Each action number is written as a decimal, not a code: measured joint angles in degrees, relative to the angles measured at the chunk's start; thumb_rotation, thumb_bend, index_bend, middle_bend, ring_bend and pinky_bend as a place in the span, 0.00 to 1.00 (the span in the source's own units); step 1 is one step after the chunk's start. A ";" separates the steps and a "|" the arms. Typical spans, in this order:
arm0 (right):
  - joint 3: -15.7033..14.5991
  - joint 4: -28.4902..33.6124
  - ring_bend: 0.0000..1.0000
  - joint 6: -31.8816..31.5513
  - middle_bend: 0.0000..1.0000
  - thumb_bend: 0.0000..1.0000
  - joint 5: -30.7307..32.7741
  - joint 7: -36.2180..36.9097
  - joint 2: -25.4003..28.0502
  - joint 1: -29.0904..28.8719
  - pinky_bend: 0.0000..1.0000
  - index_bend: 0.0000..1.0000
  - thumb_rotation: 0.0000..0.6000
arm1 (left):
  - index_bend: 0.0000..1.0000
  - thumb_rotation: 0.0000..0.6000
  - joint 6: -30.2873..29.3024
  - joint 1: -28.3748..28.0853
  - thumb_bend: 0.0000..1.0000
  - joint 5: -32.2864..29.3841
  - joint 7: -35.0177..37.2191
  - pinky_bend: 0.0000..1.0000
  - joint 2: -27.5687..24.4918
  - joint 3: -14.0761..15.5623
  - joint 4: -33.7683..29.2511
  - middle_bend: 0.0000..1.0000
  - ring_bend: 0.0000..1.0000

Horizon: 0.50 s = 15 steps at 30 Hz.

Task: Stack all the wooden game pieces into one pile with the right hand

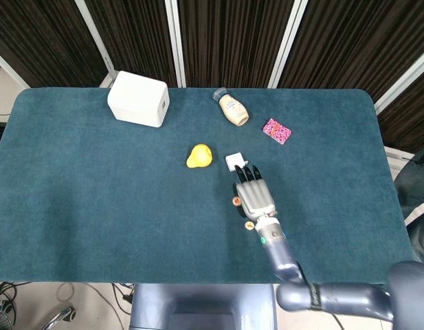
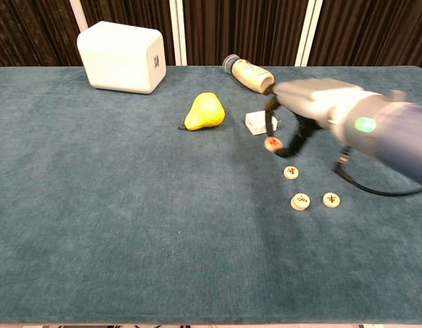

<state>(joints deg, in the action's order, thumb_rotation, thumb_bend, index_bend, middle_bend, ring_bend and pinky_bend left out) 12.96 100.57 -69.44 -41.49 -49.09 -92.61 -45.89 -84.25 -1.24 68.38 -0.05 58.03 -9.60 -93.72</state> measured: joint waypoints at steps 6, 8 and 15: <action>-7.11 7.25 0.00 -3.44 0.00 0.38 -7.12 2.74 4.38 5.38 0.00 0.51 1.00 | 0.00 1.00 0.00 -0.08 0.09 0.42 -0.26 0.08 0.12 0.21 -0.08 0.00 0.00; -9.01 7.76 0.00 -4.10 0.00 0.38 -9.23 3.38 4.68 6.54 0.00 0.51 1.00 | 0.00 1.00 0.05 -0.10 0.09 0.35 -0.26 0.08 0.14 0.19 -0.07 0.00 0.00; -10.68 6.27 0.00 -4.30 0.00 0.39 -10.96 4.43 3.90 8.05 0.00 0.51 1.00 | 0.00 1.00 0.02 -0.08 0.09 0.23 -0.14 0.08 0.09 0.11 -0.02 0.00 0.00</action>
<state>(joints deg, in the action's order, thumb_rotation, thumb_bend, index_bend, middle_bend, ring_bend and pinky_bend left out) 2.28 106.84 -73.74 -52.45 -44.66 -88.71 -37.84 -84.23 -1.32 68.61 -0.18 58.12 -9.49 -93.74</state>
